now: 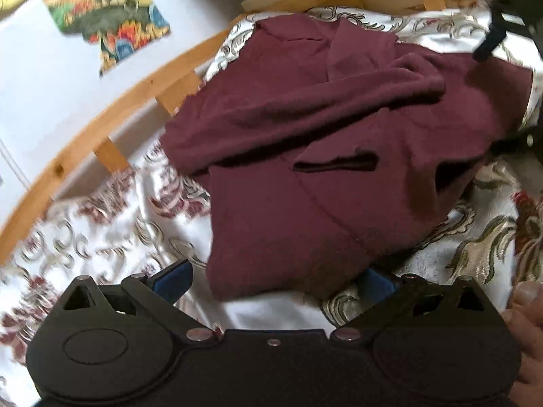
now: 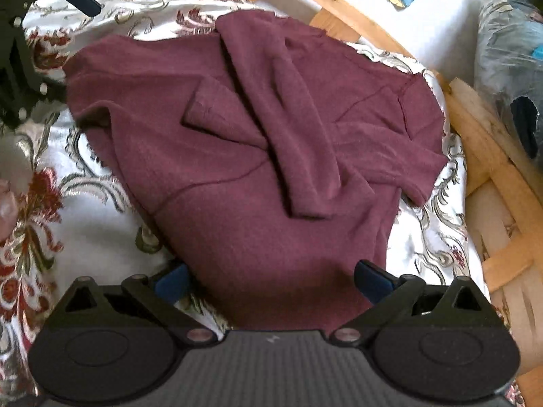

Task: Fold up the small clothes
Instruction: 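Close the right gripper on the shirt hem while the left gripper grasps the hem too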

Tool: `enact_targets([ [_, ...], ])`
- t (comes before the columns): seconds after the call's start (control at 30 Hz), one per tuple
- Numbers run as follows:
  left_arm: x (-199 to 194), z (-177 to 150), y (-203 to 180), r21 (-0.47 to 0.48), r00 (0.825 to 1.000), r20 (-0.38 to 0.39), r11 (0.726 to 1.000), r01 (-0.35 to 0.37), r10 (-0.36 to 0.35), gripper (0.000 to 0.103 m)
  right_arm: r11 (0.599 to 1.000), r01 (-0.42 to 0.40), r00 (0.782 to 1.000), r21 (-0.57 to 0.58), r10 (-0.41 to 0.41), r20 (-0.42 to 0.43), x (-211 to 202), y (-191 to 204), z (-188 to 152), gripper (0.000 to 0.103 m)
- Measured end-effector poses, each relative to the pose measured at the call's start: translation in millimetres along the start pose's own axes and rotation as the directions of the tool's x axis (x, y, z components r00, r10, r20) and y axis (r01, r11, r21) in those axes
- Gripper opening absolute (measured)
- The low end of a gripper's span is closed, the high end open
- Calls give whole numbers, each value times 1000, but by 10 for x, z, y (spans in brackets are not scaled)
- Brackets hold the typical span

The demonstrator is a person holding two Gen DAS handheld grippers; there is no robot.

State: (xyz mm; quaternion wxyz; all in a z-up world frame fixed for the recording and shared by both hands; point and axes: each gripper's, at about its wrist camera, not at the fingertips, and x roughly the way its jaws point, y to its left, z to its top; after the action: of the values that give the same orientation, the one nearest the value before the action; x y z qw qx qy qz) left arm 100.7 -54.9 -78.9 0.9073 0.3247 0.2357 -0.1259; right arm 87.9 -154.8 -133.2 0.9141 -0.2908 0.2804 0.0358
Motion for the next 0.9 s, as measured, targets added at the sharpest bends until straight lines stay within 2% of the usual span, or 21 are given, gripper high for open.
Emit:
enact_targets([
  [0.07, 14, 10, -22, -11, 1000, -4, 1000, -13, 13, 102, 1000, 11, 1000, 4, -11, 27, -10, -22, 31, 102],
  [0.13, -4, 20, -30, -22, 1000, -7, 1000, -21, 21, 102, 1000, 3, 998, 16, -4, 60, -33, -67, 77, 86],
  [0.27, -82, 30, -59, -17, 1000, 8, 1000, -21, 22, 102, 996, -46, 995, 71, 39, 89, -51, -152, 111, 71],
  [0.33, -115, 48, -78, -20, 1000, 14, 1000, -10, 10, 102, 990, -80, 992, 112, 68, 105, -52, -212, 115, 54],
  [0.37, -127, 66, -94, -18, 1000, 19, 1000, -5, 6, 102, 986, -93, 990, 140, 77, 116, -59, -249, 120, 53],
  [0.47, -145, 147, -138, -31, 999, 34, 999, 16, -15, 102, 957, -136, 983, 256, 99, 155, -60, -424, 126, 47],
  [0.53, -164, 212, -168, -39, 997, 56, 998, 48, -46, 102, 917, -175, 977, 359, 115, 181, -44, -581, 123, 37],
  [0.63, -183, 308, -290, -22, 994, 94, 998, 63, -60, 102, 852, -236, 965, 467, 147, 219, -30, -773, 91, 29],
  [0.73, -144, 399, -499, 40, 993, 116, 999, 32, -36, 102, 809, -275, 955, 520, 168, 244, -25, -881, 51, 27],
  [0.83, -37, 487, -663, 77, 992, 120, 996, -49, 40, 102, 808, -277, 953, 520, 162, 255, -50, -905, 35, 25],
  [0.9, 51, 517, -652, 51, 995, 93, 997, -50, 45, 102, 805, -280, 951, 523, 160, 264, -75, -922, 29, 25],
])
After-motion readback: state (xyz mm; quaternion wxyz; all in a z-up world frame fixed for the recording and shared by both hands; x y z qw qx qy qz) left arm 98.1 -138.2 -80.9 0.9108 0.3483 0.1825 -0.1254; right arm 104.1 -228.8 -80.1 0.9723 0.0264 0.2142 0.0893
